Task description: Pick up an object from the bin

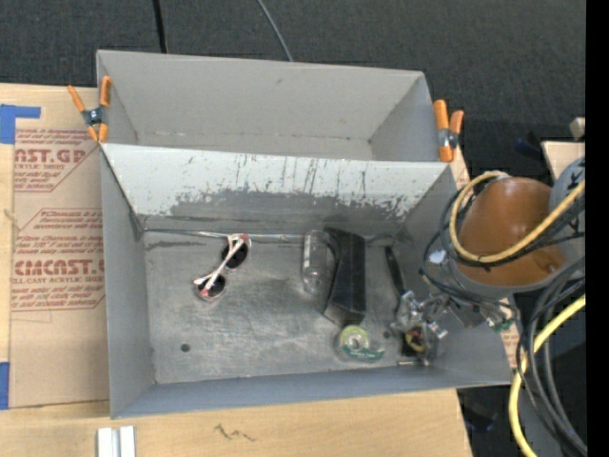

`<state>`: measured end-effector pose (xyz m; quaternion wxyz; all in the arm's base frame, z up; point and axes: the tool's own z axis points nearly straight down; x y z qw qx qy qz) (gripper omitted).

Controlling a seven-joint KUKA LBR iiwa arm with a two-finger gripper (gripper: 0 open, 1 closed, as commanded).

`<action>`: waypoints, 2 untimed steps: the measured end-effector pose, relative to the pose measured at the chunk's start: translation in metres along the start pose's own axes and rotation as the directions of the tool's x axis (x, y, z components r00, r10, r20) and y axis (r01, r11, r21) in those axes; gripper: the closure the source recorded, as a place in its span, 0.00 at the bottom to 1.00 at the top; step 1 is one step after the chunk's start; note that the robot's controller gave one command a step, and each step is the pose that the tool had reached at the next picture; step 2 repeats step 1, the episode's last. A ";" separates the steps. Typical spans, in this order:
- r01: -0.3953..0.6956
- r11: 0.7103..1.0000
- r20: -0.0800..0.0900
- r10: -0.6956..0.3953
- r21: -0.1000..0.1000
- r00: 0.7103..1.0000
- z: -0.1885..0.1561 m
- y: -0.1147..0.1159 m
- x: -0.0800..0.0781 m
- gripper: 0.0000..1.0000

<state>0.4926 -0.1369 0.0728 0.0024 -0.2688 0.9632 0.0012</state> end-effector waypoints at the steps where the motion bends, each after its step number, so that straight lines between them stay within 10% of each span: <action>1: 0.022 1.000 -0.002 -0.022 0.002 1.000 -0.154 -0.004 -0.009 1.00; 2: 0.022 1.000 -0.002 -0.022 0.002 1.000 -0.154 -0.004 -0.009 1.00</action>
Offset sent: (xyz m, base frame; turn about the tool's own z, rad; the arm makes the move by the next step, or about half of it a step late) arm 0.0000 0.0000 0.0000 0.0000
